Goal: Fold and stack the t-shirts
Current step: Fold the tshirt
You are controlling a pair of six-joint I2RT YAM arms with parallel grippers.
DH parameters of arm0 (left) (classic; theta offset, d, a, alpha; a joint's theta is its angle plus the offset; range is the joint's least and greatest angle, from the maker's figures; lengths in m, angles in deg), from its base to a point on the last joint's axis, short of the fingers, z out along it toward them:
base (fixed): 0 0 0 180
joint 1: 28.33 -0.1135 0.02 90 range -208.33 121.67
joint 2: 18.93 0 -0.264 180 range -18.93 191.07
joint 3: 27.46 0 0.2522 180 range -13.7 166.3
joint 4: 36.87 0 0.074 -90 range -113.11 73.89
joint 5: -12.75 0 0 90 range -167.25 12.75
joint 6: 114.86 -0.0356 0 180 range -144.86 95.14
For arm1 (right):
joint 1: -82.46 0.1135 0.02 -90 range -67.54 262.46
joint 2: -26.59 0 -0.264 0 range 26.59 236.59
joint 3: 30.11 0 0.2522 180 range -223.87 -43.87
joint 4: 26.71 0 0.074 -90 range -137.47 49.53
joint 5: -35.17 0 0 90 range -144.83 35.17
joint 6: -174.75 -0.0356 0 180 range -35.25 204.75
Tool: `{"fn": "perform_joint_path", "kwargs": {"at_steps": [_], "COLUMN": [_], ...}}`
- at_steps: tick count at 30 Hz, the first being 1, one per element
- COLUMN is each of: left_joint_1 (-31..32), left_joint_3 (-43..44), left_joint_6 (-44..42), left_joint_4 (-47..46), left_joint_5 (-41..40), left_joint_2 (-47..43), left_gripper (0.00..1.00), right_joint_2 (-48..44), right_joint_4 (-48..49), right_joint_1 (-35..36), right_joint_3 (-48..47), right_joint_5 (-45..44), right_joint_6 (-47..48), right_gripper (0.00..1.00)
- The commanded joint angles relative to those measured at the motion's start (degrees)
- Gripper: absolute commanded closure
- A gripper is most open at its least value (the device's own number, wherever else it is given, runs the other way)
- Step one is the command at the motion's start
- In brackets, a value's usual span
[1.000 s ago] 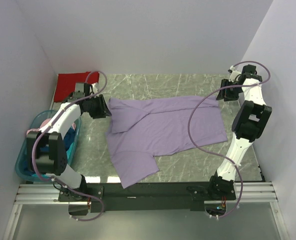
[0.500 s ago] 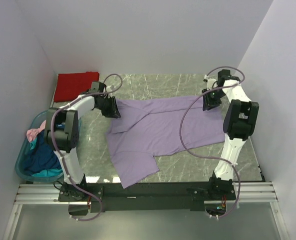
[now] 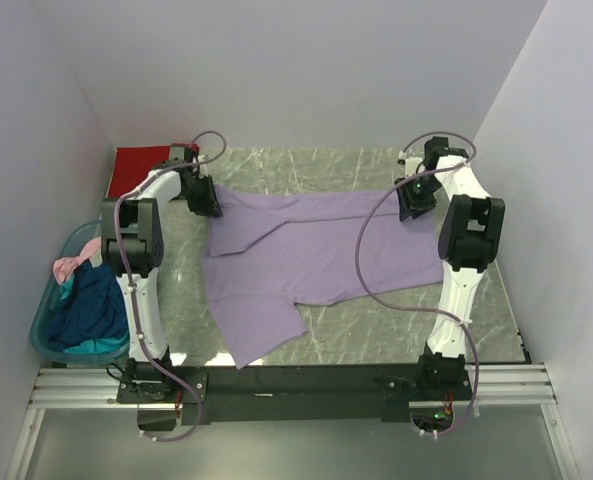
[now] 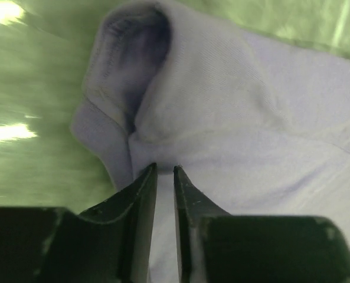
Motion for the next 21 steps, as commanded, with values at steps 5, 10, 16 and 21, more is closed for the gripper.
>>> {"fn": "perform_joint_path", "kwargs": {"at_steps": [5,10,16,21], "left_joint_1": [-0.48,3.46,6.64,7.60], "left_joint_3": [-0.05,-8.21,-13.85,-17.80], "left_joint_6": [-7.52,-11.03,-13.59,-14.21], "left_joint_4": [1.09,0.30,2.41,1.70], "left_joint_5": [-1.11,0.83,3.03,2.77], "left_joint_2": [-8.01,-17.52,-23.68,-25.36], "left_gripper": [0.57,0.45,0.36,0.35], "right_joint_2": [-18.94,-24.22,-21.08,-17.82], "right_joint_4": [-9.26,-10.68,-10.15,-8.48], "right_joint_1": [-2.26,-2.61,-2.62,-2.53], "right_joint_3": [8.06,18.79,20.99,21.96], "right_joint_5": [-0.18,-0.90,-2.21,-2.74], "right_joint_6": [13.16,15.38,13.62,11.34], "right_gripper": [0.46,0.46,0.41,0.42]}}
